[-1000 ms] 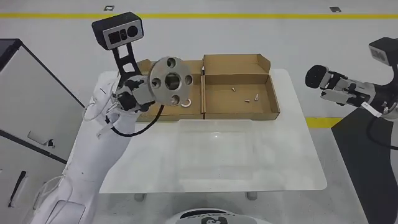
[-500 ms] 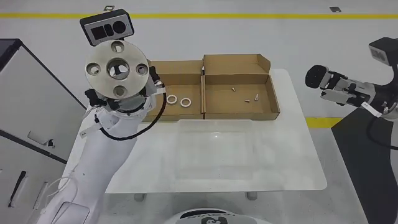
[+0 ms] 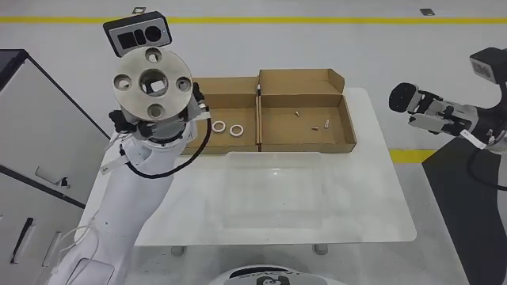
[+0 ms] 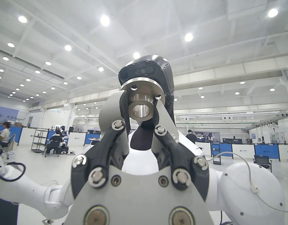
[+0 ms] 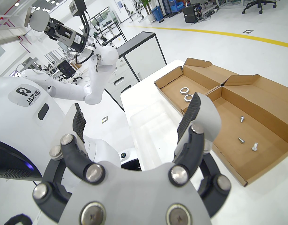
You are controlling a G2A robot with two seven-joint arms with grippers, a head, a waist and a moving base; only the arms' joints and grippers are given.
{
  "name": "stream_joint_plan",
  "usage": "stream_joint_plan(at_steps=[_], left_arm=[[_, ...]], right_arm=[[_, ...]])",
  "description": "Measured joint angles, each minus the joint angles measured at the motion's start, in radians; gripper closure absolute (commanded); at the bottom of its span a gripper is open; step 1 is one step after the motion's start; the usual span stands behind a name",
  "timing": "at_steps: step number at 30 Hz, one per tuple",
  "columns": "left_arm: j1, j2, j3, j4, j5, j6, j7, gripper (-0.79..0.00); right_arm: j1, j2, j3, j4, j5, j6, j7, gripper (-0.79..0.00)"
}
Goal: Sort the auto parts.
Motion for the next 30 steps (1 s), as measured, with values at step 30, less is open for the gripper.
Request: stream_joint_plan(at_steps=[30], left_arm=[[0.064,0.075,-0.134,0.05,1.111,0.585,-0.128,0.0]], right_arm=[[0.0,0.0,0.0,0.0,0.0,0.0,0.0,-0.785]])
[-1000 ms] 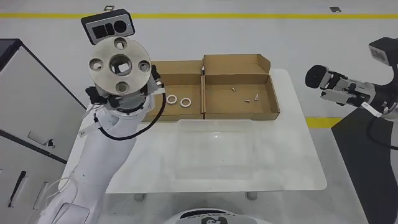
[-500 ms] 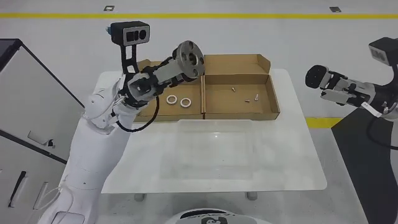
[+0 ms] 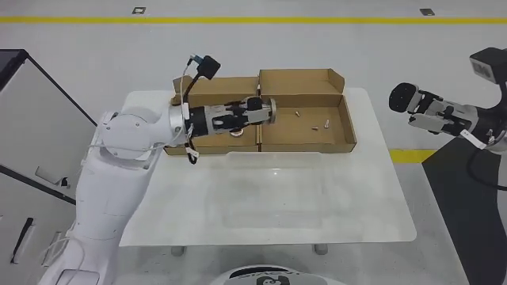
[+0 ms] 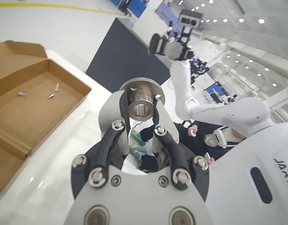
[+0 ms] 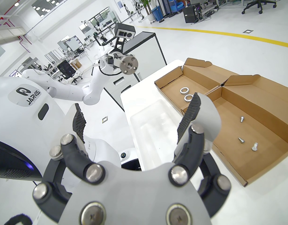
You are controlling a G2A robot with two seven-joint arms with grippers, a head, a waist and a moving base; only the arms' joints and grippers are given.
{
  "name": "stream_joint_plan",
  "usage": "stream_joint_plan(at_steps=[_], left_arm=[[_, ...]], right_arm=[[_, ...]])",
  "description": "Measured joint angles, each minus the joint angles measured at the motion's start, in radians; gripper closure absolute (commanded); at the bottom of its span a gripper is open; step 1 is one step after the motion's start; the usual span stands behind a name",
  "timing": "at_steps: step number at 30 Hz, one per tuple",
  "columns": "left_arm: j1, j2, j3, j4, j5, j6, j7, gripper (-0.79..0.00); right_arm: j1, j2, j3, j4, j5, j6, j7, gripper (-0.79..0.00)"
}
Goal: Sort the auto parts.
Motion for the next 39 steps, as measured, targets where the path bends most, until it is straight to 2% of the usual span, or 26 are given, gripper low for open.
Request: stream_joint_plan(at_steps=[9,14,23,28,39], left_arm=[[-0.081,0.019,0.041,0.108,0.239,0.042,-0.107,0.0],[-0.144,0.025,0.061,0.193,0.337,0.031,-0.127,0.0],[-0.259,0.038,0.116,0.346,0.608,0.016,-0.186,0.0],[-0.292,0.041,0.15,0.435,0.722,-0.001,-0.183,0.0],[-0.351,0.025,0.264,0.645,0.828,-0.036,-0.155,0.0]], right_arm=[[0.0,0.0,0.0,0.0,0.0,0.0,0.0,-0.785],[0.0,0.0,0.0,0.0,0.0,0.0,0.0,-0.785],[0.0,0.0,0.0,0.0,0.0,0.0,0.0,-0.785],[0.0,0.0,0.0,0.0,0.0,0.0,0.0,-0.785],[0.0,0.0,0.0,0.0,0.0,0.0,0.0,-0.785]])
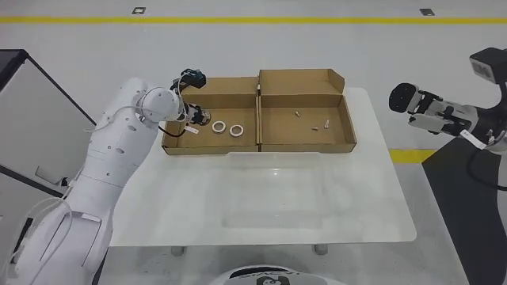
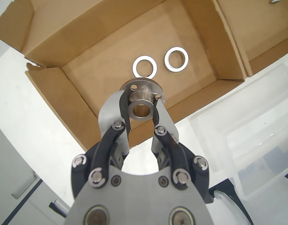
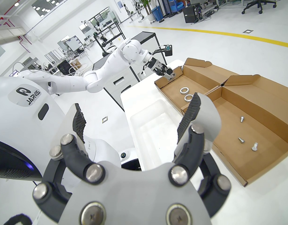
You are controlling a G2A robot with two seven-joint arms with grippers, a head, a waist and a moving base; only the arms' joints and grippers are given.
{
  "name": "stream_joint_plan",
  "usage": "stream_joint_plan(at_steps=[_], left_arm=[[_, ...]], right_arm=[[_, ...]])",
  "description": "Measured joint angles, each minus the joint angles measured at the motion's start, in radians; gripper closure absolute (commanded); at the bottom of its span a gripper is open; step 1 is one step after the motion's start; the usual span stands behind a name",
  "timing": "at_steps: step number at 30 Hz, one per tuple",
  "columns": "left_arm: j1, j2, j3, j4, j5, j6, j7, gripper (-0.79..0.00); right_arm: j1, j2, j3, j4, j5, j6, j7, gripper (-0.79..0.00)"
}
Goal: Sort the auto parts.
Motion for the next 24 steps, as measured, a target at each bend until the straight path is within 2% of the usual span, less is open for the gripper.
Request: stream_joint_plan(at_steps=[14,24], left_arm=[[-0.051,-0.019,0.069,0.199,0.043,-0.032,0.053,0.0],[-0.105,-0.052,0.151,0.317,0.095,-0.042,0.111,0.0]], right_arm=[[0.0,0.0,0.0,0.0,0.0,0.0,0.0,-0.785],[0.0,0.0,0.0,0.0,0.0,0.0,0.0,-0.785]])
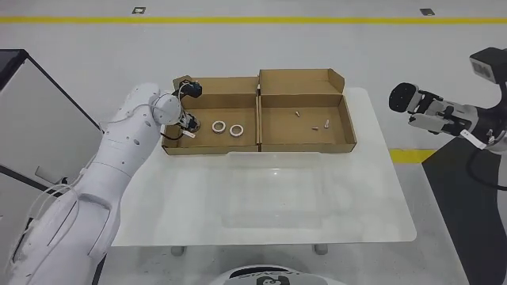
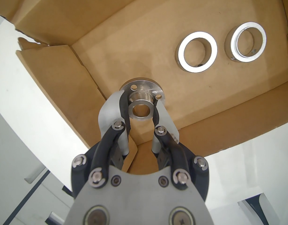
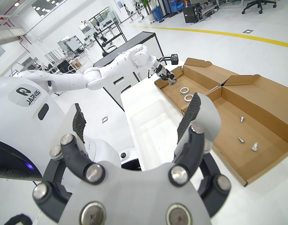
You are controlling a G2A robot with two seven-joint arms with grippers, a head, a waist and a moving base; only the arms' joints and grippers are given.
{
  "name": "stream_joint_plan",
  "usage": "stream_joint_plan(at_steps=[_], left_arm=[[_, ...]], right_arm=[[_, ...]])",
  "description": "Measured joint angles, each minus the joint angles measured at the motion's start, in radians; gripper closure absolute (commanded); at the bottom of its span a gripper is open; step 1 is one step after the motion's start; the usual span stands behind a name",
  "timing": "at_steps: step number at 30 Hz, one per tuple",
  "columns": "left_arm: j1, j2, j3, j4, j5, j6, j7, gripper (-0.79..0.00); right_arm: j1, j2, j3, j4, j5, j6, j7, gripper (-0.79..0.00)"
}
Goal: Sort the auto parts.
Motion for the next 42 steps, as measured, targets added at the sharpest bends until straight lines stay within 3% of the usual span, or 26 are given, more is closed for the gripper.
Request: stream_joint_plan(at_steps=[14,19,22,24,26,27,35,42], left_arm=[[-0.055,-0.045,0.063,0.163,-0.009,-0.008,0.038,0.0],[-0.065,-0.057,0.077,0.203,-0.017,-0.017,0.047,-0.111],[-0.071,-0.063,0.082,0.223,-0.019,-0.021,0.056,-0.277],[-0.075,-0.067,0.084,0.237,-0.021,-0.022,0.065,-0.453],[-0.079,-0.07,0.085,0.245,-0.023,-0.024,0.071,-0.72],[-0.081,-0.072,0.085,0.25,-0.027,-0.024,0.077,-0.773],[-0.092,-0.075,0.064,0.24,-0.061,-0.022,0.098,-0.785],[-0.065,-0.05,-0.008,0.093,-0.116,-0.029,0.123,-0.785]], right_arm=[[0.0,0.0,0.0,0.0,0.0,0.0,0.0,-0.785],[0.0,0.0,0.0,0.0,0.0,0.0,0.0,-0.785],[0.0,0.0,0.0,0.0,0.0,0.0,0.0,-0.785],[0.0,0.0,0.0,0.0,0.0,0.0,0.0,-0.785],[0.0,0.0,0.0,0.0,0.0,0.0,0.0,-0.785],[0.0,0.0,0.0,0.0,0.0,0.0,0.0,-0.785],[0.0,0.0,0.0,0.0,0.0,0.0,0.0,-0.785],[0.0,0.0,0.0,0.0,0.0,0.0,0.0,-0.785]])
